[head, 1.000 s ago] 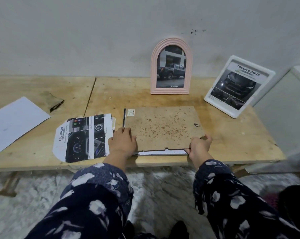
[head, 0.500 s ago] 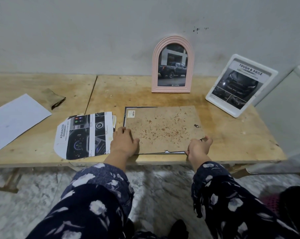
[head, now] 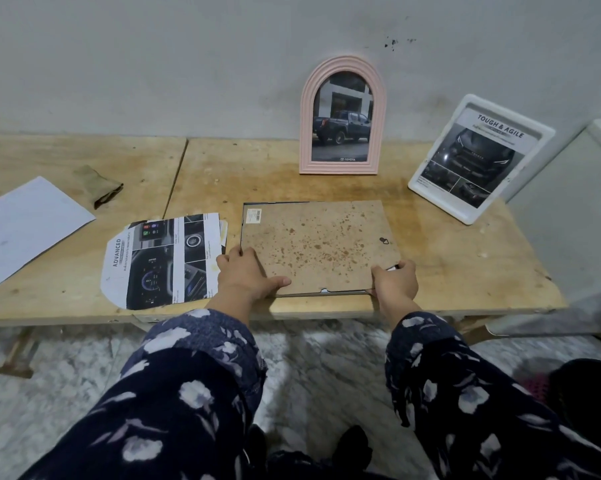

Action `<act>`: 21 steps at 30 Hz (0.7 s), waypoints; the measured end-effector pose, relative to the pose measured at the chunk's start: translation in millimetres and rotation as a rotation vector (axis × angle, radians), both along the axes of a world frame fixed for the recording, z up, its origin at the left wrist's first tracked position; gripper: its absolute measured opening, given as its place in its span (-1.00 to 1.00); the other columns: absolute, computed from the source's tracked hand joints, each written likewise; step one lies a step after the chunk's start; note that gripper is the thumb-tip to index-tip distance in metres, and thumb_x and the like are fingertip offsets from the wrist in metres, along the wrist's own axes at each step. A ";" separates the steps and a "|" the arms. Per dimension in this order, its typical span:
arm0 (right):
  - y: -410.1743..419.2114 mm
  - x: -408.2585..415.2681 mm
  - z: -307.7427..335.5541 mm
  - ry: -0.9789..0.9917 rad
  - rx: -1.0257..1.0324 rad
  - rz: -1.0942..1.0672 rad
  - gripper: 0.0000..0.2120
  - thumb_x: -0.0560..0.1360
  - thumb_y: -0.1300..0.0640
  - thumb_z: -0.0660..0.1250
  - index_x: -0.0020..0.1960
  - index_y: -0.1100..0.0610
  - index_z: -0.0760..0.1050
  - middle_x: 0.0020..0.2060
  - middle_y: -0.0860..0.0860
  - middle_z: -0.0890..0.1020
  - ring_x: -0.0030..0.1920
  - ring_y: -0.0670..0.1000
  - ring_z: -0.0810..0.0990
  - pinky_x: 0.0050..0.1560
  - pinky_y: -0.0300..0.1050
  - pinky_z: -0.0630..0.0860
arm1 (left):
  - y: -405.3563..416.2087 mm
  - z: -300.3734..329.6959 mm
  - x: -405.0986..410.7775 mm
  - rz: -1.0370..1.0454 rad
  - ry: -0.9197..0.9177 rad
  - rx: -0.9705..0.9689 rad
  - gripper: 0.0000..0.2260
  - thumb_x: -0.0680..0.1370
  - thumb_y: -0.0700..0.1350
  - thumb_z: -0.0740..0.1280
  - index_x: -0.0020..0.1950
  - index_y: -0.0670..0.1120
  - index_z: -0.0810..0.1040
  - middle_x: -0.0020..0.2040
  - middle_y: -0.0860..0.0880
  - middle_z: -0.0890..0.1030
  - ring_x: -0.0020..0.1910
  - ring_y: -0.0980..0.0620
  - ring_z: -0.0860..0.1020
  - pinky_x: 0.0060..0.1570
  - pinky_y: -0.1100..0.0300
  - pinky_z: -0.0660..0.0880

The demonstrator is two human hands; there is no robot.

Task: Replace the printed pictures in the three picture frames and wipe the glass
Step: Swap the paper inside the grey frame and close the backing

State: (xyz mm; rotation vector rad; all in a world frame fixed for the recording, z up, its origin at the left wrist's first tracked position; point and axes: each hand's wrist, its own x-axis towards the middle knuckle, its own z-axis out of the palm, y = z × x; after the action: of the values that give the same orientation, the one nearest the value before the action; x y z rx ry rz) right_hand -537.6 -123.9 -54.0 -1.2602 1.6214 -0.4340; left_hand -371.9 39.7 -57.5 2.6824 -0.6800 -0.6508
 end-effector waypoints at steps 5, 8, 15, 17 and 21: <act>-9.1 -9.3 6.8 0.194 -0.069 0.199 -0.76 0.47 0.24 0.29 0.13 0.18 0.42 -0.11 0.11 0.55 -0.24 0.11 0.54 -0.38 -0.14 0.42 | -3.6 2.9 -2.9 0.002 -0.003 0.027 -0.10 0.28 0.30 0.50 0.45 -0.09 0.25 0.48 -0.13 0.19 0.42 -0.20 0.11 0.31 -0.13 0.31; -14.0 -15.3 10.2 0.294 -0.113 0.318 -0.82 0.44 0.21 0.36 0.03 0.19 0.48 -0.05 0.12 0.55 -0.18 0.09 0.49 -0.36 -0.16 0.33 | -6.5 3.8 -5.1 0.025 -0.006 0.051 -0.15 0.29 0.28 0.51 0.42 -0.09 0.28 0.47 -0.13 0.19 0.42 -0.20 0.12 0.30 -0.14 0.32; -18.2 -19.1 7.6 0.365 -0.135 0.447 -0.44 0.42 0.02 0.48 0.31 0.25 0.42 0.30 0.17 0.43 0.16 0.15 0.51 0.07 -0.10 0.43 | -6.5 1.3 -6.1 0.048 -0.003 0.048 -0.17 0.30 0.26 0.51 0.42 -0.09 0.28 0.45 -0.15 0.19 0.42 -0.22 0.11 0.29 -0.15 0.31; -19.3 -22.4 7.8 0.359 -0.094 0.439 -0.39 0.38 0.02 0.52 0.32 0.20 0.38 0.33 0.15 0.30 0.10 0.16 0.51 0.18 -0.04 0.45 | -7.1 0.1 -5.7 0.068 0.015 0.042 -0.18 0.31 0.25 0.51 0.42 -0.08 0.28 0.45 -0.15 0.17 0.41 -0.22 0.11 0.32 -0.15 0.29; -26.2 -23.9 10.4 0.322 -0.053 0.414 -0.33 0.30 0.10 0.59 0.29 0.17 0.33 0.31 0.14 0.28 0.11 0.17 0.47 0.23 0.07 0.48 | -10.6 -1.2 -4.2 0.081 0.025 0.059 -0.15 0.30 0.25 0.52 0.42 -0.09 0.26 0.43 -0.15 0.16 0.40 -0.22 0.12 0.34 -0.15 0.26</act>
State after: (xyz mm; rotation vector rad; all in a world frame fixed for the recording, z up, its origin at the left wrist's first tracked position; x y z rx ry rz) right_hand -561.6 -150.1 -43.6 -1.7257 1.5567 -0.0154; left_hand -376.1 29.1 -58.6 2.7345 -0.5511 -0.6925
